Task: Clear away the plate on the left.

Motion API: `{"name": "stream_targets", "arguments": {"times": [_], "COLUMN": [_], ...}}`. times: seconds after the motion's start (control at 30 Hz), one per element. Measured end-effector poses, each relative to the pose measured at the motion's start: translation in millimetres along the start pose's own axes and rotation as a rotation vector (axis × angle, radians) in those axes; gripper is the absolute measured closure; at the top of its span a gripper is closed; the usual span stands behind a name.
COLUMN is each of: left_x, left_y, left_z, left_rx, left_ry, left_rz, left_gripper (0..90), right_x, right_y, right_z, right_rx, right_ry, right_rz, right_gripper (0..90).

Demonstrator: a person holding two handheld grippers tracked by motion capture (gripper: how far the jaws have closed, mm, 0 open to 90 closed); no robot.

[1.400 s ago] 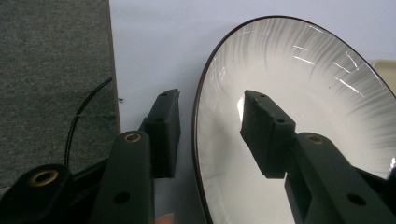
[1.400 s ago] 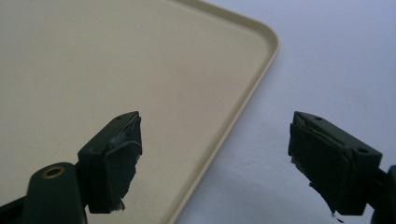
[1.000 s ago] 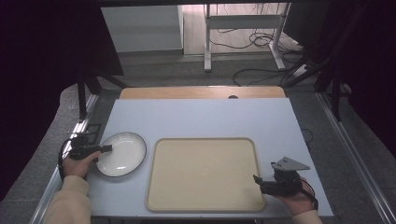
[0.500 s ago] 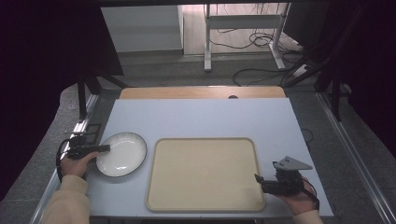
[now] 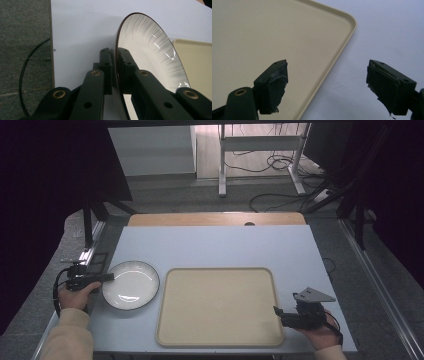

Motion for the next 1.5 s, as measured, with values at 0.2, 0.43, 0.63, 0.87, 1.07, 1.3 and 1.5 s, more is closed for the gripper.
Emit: {"name": "stream_targets", "arguments": {"times": [0.2,0.43,0.63,0.87,1.07,1.3,1.5], "left_x": [3.8,7.7,11.5,16.0,23.8,38.7,51.7], "left_y": [4.7,12.6,17.1,14.4,14.7,20.3,28.1], "left_z": [1.3,5.8,8.0,8.8,13.8,21.4,27.8], "left_rx": [-0.019,-0.044,-0.031,-0.031,-0.013,-0.002,-0.005], "left_ry": [0.016,0.048,0.072,0.086,0.132,0.190,0.241], "left_rz": [0.016,0.024,-0.015,-0.010,-0.028,-0.066,-0.095], "left_gripper": [83.9,84.1,83.3,82.7,82.7,82.6,82.4], "right_x": [0.4,0.7,1.3,1.4,1.4,1.5,1.6], "right_y": [0.0,0.1,0.7,1.4,1.5,1.8,1.8], "right_z": [-0.1,0.4,0.5,0.6,0.5,0.4,0.4], "right_rx": [-0.002,-0.002,0.000,-0.006,-0.007,-0.009,-0.009], "right_ry": [0.002,0.003,0.005,0.006,0.006,0.006,0.007], "right_rz": [0.000,-0.002,-0.003,-0.006,-0.006,-0.006,-0.006], "right_gripper": [18.0,18.0,18.0,18.0,18.0,18.0,18.0]}}
Point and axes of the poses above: each handheld gripper's, and its own axes: x roughly backward along the jaws, z roughly out of its top, y roughly to its right, the point moved 9 cm from there along -x, roughly forward along the jaws, and after that the axes turned 5 degrees about z, right-handed, at the moved point
